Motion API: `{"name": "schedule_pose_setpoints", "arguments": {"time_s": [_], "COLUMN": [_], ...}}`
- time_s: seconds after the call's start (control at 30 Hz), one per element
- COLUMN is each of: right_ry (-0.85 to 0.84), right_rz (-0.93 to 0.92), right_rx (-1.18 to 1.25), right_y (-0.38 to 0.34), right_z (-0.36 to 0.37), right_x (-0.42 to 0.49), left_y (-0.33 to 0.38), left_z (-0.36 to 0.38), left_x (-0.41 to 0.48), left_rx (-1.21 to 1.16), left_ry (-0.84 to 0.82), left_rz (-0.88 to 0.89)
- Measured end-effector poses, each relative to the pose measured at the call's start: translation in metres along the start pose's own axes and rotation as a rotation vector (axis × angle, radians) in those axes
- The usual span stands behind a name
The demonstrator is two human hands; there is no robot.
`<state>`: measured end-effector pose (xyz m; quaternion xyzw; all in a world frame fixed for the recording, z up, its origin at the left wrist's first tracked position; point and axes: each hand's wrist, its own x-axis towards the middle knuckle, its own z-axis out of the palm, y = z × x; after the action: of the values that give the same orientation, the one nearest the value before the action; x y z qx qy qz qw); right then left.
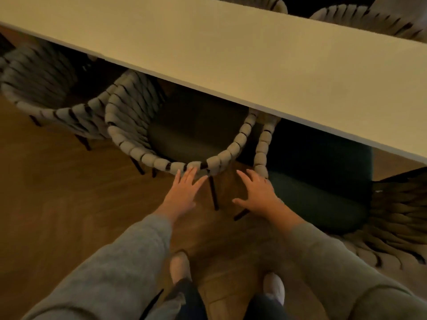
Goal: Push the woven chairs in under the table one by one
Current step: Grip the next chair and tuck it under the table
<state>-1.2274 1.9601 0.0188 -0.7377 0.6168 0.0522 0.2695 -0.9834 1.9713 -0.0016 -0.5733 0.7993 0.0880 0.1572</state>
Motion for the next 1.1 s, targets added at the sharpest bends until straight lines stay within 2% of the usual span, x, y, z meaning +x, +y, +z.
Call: {"name": "schedule_pose_setpoints", "arguments": {"time_s": [0.17, 0.3, 0.5, 0.73, 0.97, 1.1], "right_ry": [0.102, 0.072, 0.077, 0.049, 0.063, 0.078], "right_rz": [-0.053, -0.098, -0.140, -0.293, -0.402, -0.413], "right_rx": [-0.057, -0.090, -0.159, -0.245, -0.258, -0.239], "right_y": [-0.085, -0.129, -0.179, -0.259, -0.383, -0.475], "right_z": [0.030, 0.048, 0.048, 0.029, 0.023, 0.032], "right_x": [0.057, 0.092, 0.151, 0.247, 0.326, 0.367], "left_y": [-0.119, -0.189, -0.250, -0.335, -0.456, -0.544], "left_z": [0.004, 0.004, -0.006, -0.018, -0.015, 0.001], "left_x": [-0.017, -0.018, 0.012, 0.029, 0.013, 0.000], "left_rx": [-0.007, -0.008, -0.038, -0.112, -0.231, -0.229], "left_ry": [-0.015, -0.055, -0.062, -0.014, -0.049, -0.095], "left_rz": [-0.075, -0.099, -0.085, -0.198, -0.351, -0.372]}}
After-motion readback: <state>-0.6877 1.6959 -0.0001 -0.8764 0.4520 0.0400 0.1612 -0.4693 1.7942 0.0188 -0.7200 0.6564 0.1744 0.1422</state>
